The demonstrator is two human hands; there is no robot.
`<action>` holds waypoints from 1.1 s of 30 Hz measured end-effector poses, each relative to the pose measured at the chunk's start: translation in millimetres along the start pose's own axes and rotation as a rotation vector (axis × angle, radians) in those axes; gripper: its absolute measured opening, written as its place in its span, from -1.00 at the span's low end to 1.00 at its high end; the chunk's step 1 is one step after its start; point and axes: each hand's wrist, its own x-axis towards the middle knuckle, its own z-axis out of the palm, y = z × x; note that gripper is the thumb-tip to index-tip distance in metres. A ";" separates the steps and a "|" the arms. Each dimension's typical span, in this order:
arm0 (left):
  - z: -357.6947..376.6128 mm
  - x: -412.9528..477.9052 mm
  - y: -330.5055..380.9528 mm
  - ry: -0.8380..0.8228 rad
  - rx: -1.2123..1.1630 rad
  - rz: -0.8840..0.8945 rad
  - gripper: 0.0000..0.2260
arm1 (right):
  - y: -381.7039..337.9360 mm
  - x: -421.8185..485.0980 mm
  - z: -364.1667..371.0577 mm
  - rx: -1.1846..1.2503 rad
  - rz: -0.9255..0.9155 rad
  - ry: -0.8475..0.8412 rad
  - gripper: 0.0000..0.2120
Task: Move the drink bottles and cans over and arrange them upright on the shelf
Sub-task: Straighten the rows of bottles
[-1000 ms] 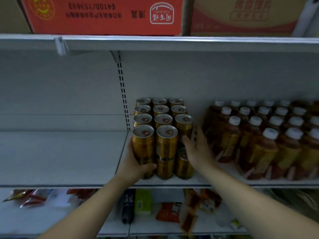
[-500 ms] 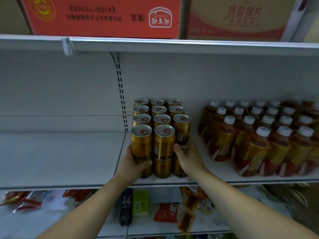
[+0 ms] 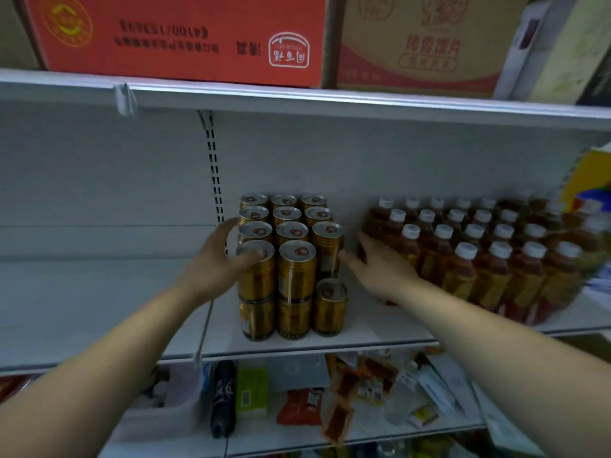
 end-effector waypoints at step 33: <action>298.1 63.8 110.3 -0.221 -0.545 -0.136 -0.28 | 270.0 93.9 -121.5 -0.138 -0.070 -0.183 0.03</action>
